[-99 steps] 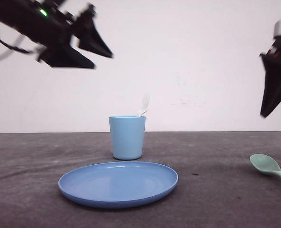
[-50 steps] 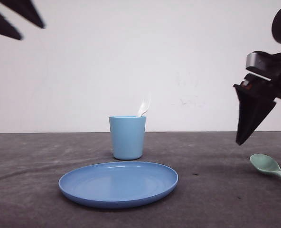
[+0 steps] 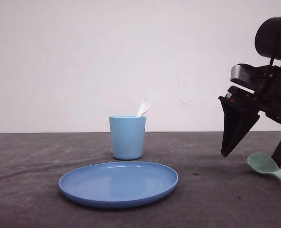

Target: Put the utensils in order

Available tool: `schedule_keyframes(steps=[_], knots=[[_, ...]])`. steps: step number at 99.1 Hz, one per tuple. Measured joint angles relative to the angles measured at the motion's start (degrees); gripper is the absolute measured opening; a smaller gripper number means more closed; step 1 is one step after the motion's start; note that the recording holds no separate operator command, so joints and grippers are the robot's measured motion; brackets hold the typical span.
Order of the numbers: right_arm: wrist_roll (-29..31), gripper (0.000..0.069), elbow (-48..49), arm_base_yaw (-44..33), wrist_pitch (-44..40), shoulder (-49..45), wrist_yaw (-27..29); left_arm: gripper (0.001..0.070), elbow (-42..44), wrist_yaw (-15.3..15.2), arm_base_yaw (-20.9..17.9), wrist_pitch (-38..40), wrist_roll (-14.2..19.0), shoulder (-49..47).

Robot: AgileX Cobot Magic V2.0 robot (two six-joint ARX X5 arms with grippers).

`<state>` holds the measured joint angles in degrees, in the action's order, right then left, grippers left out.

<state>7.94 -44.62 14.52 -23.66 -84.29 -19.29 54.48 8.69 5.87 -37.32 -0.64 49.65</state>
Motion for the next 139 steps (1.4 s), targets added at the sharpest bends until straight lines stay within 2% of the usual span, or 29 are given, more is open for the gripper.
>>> schedule_keyframes(steps=[15, 21, 38, 77, 96, 119, 139], knots=[[0.0, 0.0413, 0.0, 0.1, 0.3, -0.2, 0.2, 0.0357, 0.0, 0.0, 0.0, -0.1, 0.0, -0.9], [0.0, 0.0350, 0.0, 0.1, 0.4, -0.2, 1.0, 0.0357, 0.0, 0.0, 0.0, -0.2, 0.0, -1.2], [0.0, 0.0269, 0.0, 0.1, 0.5, -0.4, 4.3, 0.0357, 0.0, 0.0, 0.0, -1.0, 0.0, -1.5], [0.0, 0.0064, 0.0, 0.1, 0.6, -0.5, 6.1, 0.0357, 0.0, 0.0, 0.0, -2.5, -0.3, -1.6], [0.0, 0.0021, 0.0, 0.1, 0.8, -0.5, 6.1, 0.0357, 0.0, 0.0, 0.0, -2.5, -0.9, -1.6], [0.4, 0.0019, -0.8, 0.3, 5.1, -0.5, 5.3, 0.0357, 0.0, 0.0, 0.0, -2.5, -0.9, -1.6], [2.6, 0.0019, -9.0, 3.2, 11.5, 0.9, -0.5, 0.0357, 0.0, 0.0, 0.0, -2.5, -1.3, -1.6]])
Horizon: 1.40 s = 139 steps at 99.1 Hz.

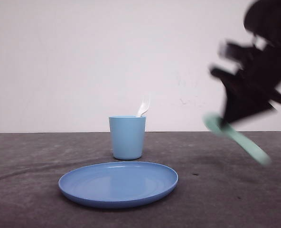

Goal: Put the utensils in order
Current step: 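Grasp the mint-green spoon with the right gripper and lift it, then lower the spoon into the blue cup and open the right gripper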

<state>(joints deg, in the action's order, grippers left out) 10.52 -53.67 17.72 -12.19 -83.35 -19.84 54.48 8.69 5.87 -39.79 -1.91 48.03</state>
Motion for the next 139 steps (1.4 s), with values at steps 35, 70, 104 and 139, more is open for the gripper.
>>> schedule_keyframes(steps=[35, 70, 104, 139], knots=[[1.6, 0.0019, -4.7, 9.8, 32.0, -0.1, 1.3, 0.0357, 0.0, 0.0, 0.0, 0.2, 0.0, 0.0], [-8.2, 0.0019, -4.7, 15.4, 54.1, -12.0, 5.3, 0.0357, 0.0, 0.0, 0.0, 0.2, 0.0, 0.0], [-11.8, 0.0019, -4.7, 16.1, 56.2, -22.2, 8.2, 0.0357, 0.0, 0.0, 0.0, 0.2, 0.0, 0.0], [-12.2, 0.0019, -4.7, 16.4, 51.9, -24.4, 8.3, 0.0357, 0.0, 0.0, 0.0, 0.2, 0.0, 0.0]])
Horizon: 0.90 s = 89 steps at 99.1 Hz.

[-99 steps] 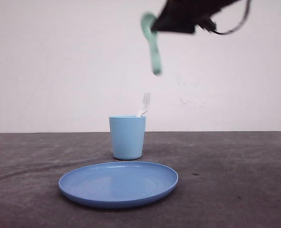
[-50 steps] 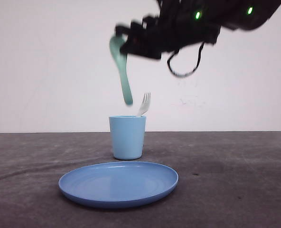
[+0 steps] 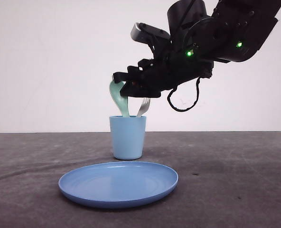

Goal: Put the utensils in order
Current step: 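Lower the spoon into the blue cup and open the right gripper, then move the right gripper over the blue cup and grip its rim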

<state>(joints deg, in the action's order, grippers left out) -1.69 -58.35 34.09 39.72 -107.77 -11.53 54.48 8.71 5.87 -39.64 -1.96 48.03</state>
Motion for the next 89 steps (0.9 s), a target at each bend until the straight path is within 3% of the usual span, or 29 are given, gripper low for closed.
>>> schedule_keyframes(steps=[15, 31, 39, 53, 70, 89], knots=[[0.0, 0.0043, 0.0, 0.1, -1.2, 0.0, 0.0, 0.0357, 0.0, 0.0, 0.0, 0.0, 0.0, 0.0], [0.0, 0.0223, 0.0, 0.1, -1.4, 0.0, 0.0, 0.0357, 0.0, 0.0, 0.0, 0.0, 0.0, 0.0], [0.0, 0.0272, 0.0, 0.1, -0.9, 0.0, 0.0, 0.0357, 0.0, 0.0, 0.0, 0.0, 0.0, 0.0], [0.0, 0.0291, 0.0, 0.1, 0.5, 0.5, -1.3, 0.0357, 0.0, 0.0, 0.0, 0.0, 0.0, 0.0], [0.0, 0.0292, 0.0, 0.1, -3.4, 6.5, -2.0, 0.0357, 0.0, 0.0, 0.0, 0.0, 0.0, 0.0], [0.7, 0.0292, 0.0, 0.0, -17.5, 17.0, -2.4, 0.0357, 0.0, 0.0, 0.0, 0.0, 0.0, 0.0]])
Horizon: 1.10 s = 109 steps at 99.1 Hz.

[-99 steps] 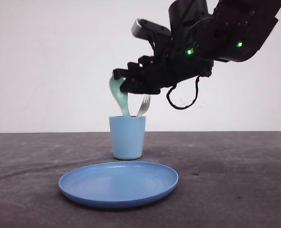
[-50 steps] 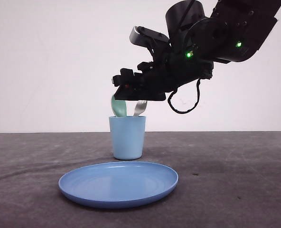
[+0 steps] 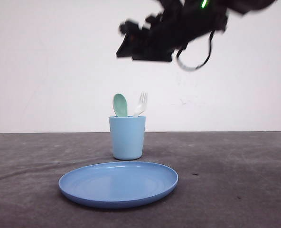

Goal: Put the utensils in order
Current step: 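Move the right gripper over the blue cup and grip its rim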

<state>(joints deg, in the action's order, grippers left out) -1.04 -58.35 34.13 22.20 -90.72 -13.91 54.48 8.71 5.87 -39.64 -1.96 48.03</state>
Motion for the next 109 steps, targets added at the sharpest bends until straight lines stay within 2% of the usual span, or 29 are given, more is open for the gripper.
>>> schedule_keyframes(steps=[20, 30, 60, 67, 80, 87, 109], knots=[[0.1, 0.0292, 0.0, -1.8, -21.0, 8.4, 0.1, 0.0357, 0.0, 0.0, 0.0, 0.0, 0.0, 0.0], [0.4, 0.0287, 0.0, -3.8, -28.8, 10.4, 0.1, 0.0357, 0.0, 0.0, 0.0, 0.0, 0.0, 0.0], [1.1, 0.0291, 7.0, -6.4, -29.6, 11.5, 0.4, 0.0357, 0.0, 0.0, 0.0, 0.0, 0.0, 0.0], [1.1, 0.0355, 8.2, -6.4, -29.1, 10.9, 0.4, 0.0357, 0.0, 0.0, 0.0, 0.0, 0.0, 0.0], [1.3, 0.0586, 8.9, -6.4, -28.6, 9.2, 0.4, 0.0357, 0.0, 0.0, 0.0, 0.0, 0.0, 0.0], [1.3, 0.0683, 8.9, -6.4, -27.8, 8.3, -0.1, 0.0357, 0.0, 0.0, 0.0, 0.0, 0.0, 0.0], [2.0, 0.0681, 8.9, -5.0, -19.5, 3.1, -2.4, 0.0357, 0.0, 0.0, 0.0, 0.0, 0.0, 0.0]])
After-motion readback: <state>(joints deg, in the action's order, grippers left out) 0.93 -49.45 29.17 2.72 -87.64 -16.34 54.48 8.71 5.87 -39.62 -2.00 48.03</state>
